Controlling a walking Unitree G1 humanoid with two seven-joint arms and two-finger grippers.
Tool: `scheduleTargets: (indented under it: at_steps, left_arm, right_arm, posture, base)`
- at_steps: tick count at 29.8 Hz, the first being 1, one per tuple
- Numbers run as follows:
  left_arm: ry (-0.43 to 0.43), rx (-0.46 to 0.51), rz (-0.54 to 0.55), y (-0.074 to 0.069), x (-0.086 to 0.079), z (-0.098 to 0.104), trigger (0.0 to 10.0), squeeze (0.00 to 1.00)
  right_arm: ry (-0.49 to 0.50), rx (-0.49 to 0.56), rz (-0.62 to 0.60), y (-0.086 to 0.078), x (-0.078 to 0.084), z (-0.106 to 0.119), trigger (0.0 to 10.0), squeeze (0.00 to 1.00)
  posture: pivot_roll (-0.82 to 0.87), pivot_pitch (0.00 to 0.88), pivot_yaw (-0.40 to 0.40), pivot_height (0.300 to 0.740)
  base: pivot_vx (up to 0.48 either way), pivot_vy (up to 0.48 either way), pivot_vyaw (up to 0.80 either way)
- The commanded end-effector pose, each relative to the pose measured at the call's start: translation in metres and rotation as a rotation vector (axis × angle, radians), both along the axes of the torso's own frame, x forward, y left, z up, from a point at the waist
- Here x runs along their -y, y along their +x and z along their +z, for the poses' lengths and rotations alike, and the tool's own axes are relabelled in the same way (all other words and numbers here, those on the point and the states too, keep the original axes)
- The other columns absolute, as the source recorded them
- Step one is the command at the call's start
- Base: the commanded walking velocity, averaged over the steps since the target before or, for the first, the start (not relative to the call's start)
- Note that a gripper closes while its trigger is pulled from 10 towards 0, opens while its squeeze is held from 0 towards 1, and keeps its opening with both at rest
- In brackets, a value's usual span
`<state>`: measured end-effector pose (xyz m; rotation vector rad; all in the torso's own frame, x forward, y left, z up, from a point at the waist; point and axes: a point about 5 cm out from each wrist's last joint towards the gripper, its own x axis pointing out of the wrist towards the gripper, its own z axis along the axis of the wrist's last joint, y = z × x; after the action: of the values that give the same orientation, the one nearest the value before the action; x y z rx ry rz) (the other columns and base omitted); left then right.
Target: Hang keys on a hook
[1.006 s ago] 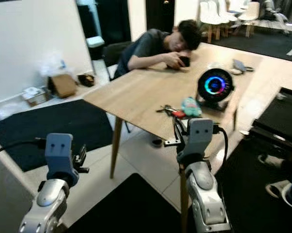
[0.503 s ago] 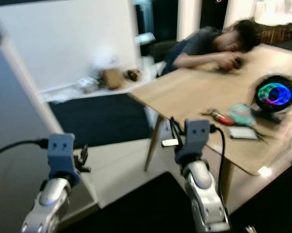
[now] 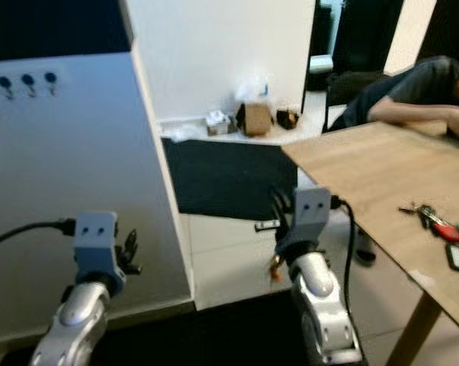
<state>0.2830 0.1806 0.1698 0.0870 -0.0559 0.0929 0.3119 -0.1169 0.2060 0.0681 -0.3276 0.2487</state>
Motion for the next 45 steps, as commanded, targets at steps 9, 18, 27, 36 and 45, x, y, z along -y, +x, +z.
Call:
scheduleTargets:
  at_steps: [9,18,27,36,45]
  left_arm:
    - [0.025,-0.016,0.006,-0.001,-0.001,-0.004,10.0,0.00]
    - [0.051,-0.016,-0.013,0.000,-0.001,-0.004,10.0,0.00]
    - [0.082,-0.006,-0.079,0.005,0.005,-0.001,10.0,0.00]
    - [0.101,0.003,-0.111,0.008,0.012,0.001,10.0,0.00]
    - [0.109,0.002,-0.116,0.008,0.013,0.000,10.0,0.00]
  right_arm:
    - [-0.003,-0.005,-0.006,0.000,0.002,-0.002,10.0,0.00]
    - [0.012,-0.025,-0.021,0.000,0.003,-0.008,10.0,0.00]
    - [0.019,-0.032,-0.022,-0.001,0.003,-0.009,10.0,0.00]
    - [0.021,-0.032,-0.021,-0.001,0.003,-0.009,10.0,0.00]
    - [0.022,-0.032,-0.019,-0.002,0.003,-0.009,10.0,0.00]
  posture:
    - [0.07,0.111,0.031,0.740]
    - [0.07,0.115,0.035,0.740]
    - [0.07,0.115,0.039,0.740]
    - [0.07,0.116,0.040,0.740]
    - [0.07,0.117,0.039,0.740]
  base:
    - [0.000,0.000,0.80]
    - [0.000,0.000,0.44]
    - [0.000,0.000,0.00]
    - [0.000,0.297,0.00]
    - [0.000,0.480,0.00]
